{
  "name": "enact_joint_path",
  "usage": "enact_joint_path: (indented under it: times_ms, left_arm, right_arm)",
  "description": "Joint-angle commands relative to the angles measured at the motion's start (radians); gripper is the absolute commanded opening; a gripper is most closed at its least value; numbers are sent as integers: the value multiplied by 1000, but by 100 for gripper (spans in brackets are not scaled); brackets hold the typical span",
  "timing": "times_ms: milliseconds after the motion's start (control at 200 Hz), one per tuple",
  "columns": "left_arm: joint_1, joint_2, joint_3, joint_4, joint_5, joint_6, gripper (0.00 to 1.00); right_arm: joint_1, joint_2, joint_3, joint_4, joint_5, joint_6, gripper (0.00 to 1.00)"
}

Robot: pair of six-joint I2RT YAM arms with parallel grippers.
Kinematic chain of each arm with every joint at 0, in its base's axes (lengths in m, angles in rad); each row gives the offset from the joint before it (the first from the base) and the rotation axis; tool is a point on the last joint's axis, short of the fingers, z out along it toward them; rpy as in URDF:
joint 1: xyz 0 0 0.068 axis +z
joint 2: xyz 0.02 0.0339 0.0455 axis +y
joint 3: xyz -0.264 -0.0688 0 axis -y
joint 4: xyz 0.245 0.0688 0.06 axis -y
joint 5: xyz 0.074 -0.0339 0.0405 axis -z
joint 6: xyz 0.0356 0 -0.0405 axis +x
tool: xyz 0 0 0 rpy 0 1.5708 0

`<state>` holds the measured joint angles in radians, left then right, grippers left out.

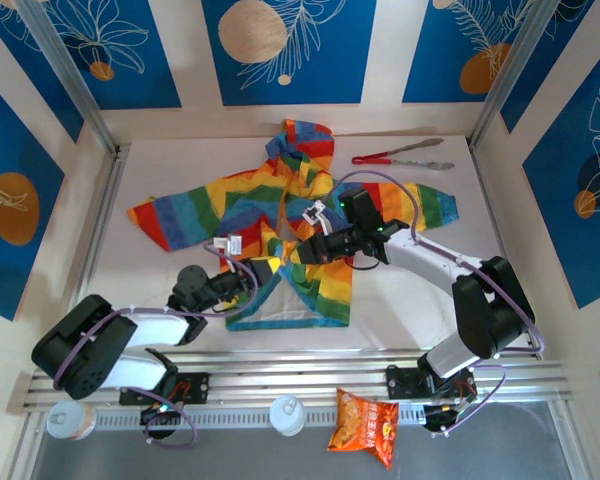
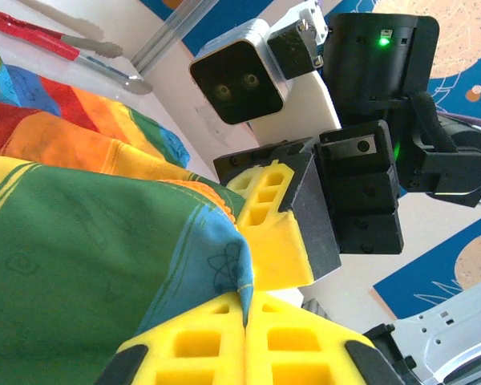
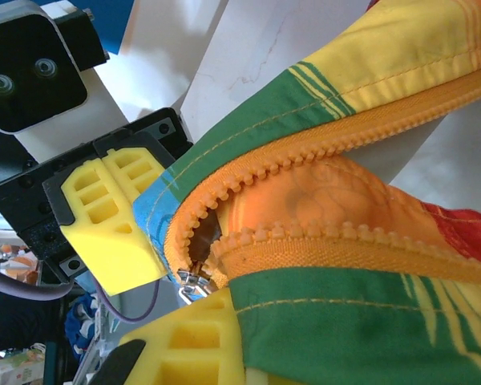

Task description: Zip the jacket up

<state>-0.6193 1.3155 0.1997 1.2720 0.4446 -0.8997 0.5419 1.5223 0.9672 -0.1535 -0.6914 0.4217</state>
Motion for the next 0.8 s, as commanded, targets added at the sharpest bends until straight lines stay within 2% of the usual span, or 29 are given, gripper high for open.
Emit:
enact_joint_path:
  times_ms: [0,75,185,255,320,440,535,665,795]
  left_arm:
    - [1,-95,33,-109,13,45,0]
    - [1,-186,61,-304,7,108,0]
    - [1,-317,140,-707,3,241,0]
    - [0,-342,218,-945,26,321,0]
    - [0,-328,272,-1089,45,353,0]
    - [0,-295,315,-1194,75,362,0]
    - [0,-299,325,-1232,54,367,0]
    - [0,-308,358,-1313,3,382,0]
    - [2,-279,418,-1385,-12,418,0]
  right_arm:
    - [-3,-53,-14,-14,-6,-7,0]
    - [-10,-61,-14,-15,-7,-10,0]
    - [-9,-55,-9,-19,0,-14,0]
    - [5,-54,-7,-24,20,-13,7]
    - [23,-60,-13,-15,44,-7,8]
    - [50,-67,-26,19,83,21,0]
    - [54,-60,-36,31,123,51,0]
    - [50,-68,-57,18,196,79,24]
    - [52,-117,-67,-63,318,67,26]
